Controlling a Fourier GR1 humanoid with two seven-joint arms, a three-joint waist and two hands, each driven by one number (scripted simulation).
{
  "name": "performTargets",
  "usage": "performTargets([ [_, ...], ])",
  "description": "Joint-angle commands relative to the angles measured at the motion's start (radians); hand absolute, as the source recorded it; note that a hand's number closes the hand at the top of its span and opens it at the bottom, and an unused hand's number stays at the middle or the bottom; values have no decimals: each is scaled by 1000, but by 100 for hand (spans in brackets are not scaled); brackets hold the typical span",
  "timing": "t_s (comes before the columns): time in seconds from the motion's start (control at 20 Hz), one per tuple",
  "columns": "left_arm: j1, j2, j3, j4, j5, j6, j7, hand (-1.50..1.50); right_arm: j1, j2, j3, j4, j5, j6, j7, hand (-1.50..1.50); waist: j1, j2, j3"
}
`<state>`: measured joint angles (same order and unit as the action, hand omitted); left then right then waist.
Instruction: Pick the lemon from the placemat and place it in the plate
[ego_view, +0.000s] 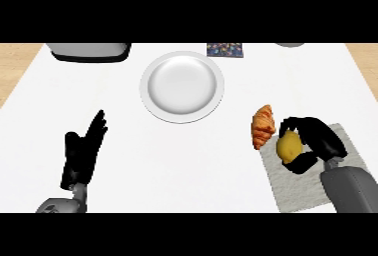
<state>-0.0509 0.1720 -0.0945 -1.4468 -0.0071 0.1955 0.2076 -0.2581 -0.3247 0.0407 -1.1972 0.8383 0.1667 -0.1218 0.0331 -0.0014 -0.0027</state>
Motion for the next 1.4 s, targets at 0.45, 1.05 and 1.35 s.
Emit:
performTargets([
  [0.45,-77,-12,-56,30,-22,-44,4,0,-523,323,388,32,72,-292,615,150,129,18,2],
  [1.05,-47,-27,-49,8,-44,1,35,0,-867,325,540,320,28,-633,1053,150,65,16,1],
  [1.35,-89,-34,-19,89,-31,-13,-25,0,-946,325,572,505,-101,-710,1030,150,58,25,0],
])
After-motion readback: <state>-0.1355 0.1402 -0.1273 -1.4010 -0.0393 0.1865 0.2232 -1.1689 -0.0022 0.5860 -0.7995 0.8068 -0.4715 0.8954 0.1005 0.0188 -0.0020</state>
